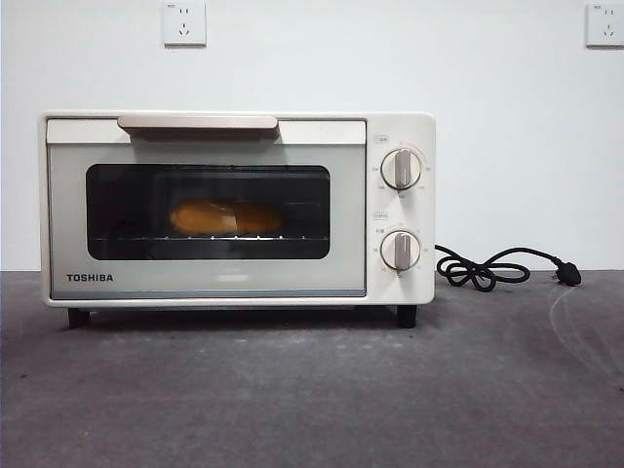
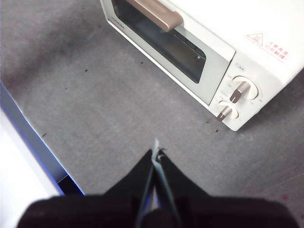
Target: Take the corn from the table,put the corn in the oven
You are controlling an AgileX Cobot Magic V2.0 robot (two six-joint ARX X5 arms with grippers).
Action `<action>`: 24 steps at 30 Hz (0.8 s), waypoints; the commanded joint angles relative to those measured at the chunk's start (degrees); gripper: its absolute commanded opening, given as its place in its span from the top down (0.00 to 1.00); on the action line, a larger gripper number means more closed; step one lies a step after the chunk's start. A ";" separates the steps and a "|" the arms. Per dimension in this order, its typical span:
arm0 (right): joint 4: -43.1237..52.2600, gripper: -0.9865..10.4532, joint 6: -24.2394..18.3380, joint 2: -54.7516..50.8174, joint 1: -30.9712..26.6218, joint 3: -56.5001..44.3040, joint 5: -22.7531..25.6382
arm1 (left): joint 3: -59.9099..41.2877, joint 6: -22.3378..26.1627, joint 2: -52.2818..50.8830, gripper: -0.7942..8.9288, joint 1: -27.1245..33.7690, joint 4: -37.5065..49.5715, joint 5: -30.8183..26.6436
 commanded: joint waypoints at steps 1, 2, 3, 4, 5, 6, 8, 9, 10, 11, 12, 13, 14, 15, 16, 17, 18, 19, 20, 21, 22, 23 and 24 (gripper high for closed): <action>0.11 0.93 -0.17 0.22 0.00 -0.04 0.09 | -0.22 -0.26 0.72 0.92 -2.12 1.14 -0.72; 0.11 0.93 -0.17 0.22 0.00 -0.04 0.04 | -0.22 -0.28 0.70 0.92 -2.93 1.44 -0.72; 0.11 0.93 -0.17 0.22 0.00 -0.04 0.04 | -0.22 0.11 0.66 0.92 -3.80 1.95 -0.87; 0.15 0.93 -0.17 0.22 0.00 -0.04 0.11 | -0.22 0.63 0.31 0.92 -4.83 2.78 -2.19; 0.24 0.93 -0.17 0.22 0.00 -0.04 0.09 | -0.22 0.59 -0.22 0.92 -6.14 4.31 -4.59; 0.24 0.93 -0.17 0.22 0.00 -0.04 0.11 | -0.26 0.42 -0.66 0.92 -7.52 6.08 -7.10; 0.26 0.93 -0.17 0.22 0.00 -0.04 0.13 | -0.72 -0.07 -1.86 0.92 -11.26 12.11 -13.62; 0.24 0.93 -0.17 0.22 0.00 -0.04 0.22 | -1.27 -0.07 -2.69 0.92 -13.03 15.45 -15.58; 0.24 0.93 -0.17 0.22 0.00 -0.04 0.22 | -2.16 -0.04 -3.91 0.92 -14.99 19.50 -16.68; 0.24 0.93 -0.17 0.22 0.00 -0.04 0.22 | -3.21 0.07 -5.07 0.92 -16.74 23.50 -16.55; 0.24 0.93 -0.17 0.22 0.00 -0.04 0.24 | -4.33 0.37 -6.14 0.92 -18.01 26.95 -16.57; 0.24 0.93 -0.17 0.22 0.00 -0.04 0.24 | -5.84 0.68 -7.45 0.92 -19.26 30.88 -16.59; 0.26 0.93 -0.17 0.22 0.00 -0.04 0.28 | -7.45 1.25 -8.57 0.92 -20.13 34.45 -16.59; 0.26 0.93 -0.17 0.22 0.00 -0.04 0.31 | -8.98 2.16 -9.46 0.92 -20.65 37.22 -16.59; 0.26 0.93 -0.17 0.22 0.00 -0.04 0.44 | -11.02 3.48 -10.54 0.92 -21.09 40.24 -16.59; 0.26 0.93 -0.17 0.22 0.00 -0.04 0.46 | -13.25 4.70 -11.61 0.92 -21.27 42.80 -16.59; 0.24 0.93 -0.17 0.22 0.00 -0.04 0.46 | -15.23 5.42 -12.44 0.92 -21.24 44.70 -16.46; 0.24 0.93 -0.17 0.22 0.00 -0.04 0.46 | -17.20 5.84 -13.20 0.92 -21.24 46.03 -16.35; 0.26 0.93 -0.17 0.22 0.00 -0.04 0.48 | -19.82 6.03 -14.25 0.92 -21.22 47.30 -16.35; 0.24 0.93 -0.17 0.22 0.00 -0.04 0.46 | -21.73 6.03 -15.06 0.92 -21.11 47.76 -16.37; 0.24 0.93 -0.17 0.22 0.00 -0.04 0.48 | -24.02 6.05 -16.24 0.92 -21.03 47.82 -16.37; 0.26 0.93 -0.17 0.22 0.00 -0.04 0.48 | -25.83 6.38 -17.22 0.92 -21.03 47.74 -16.66; 0.26 0.93 -0.17 0.22 0.00 -0.04 0.48 | -27.54 6.84 -18.08 0.92 -21.03 47.78 -16.79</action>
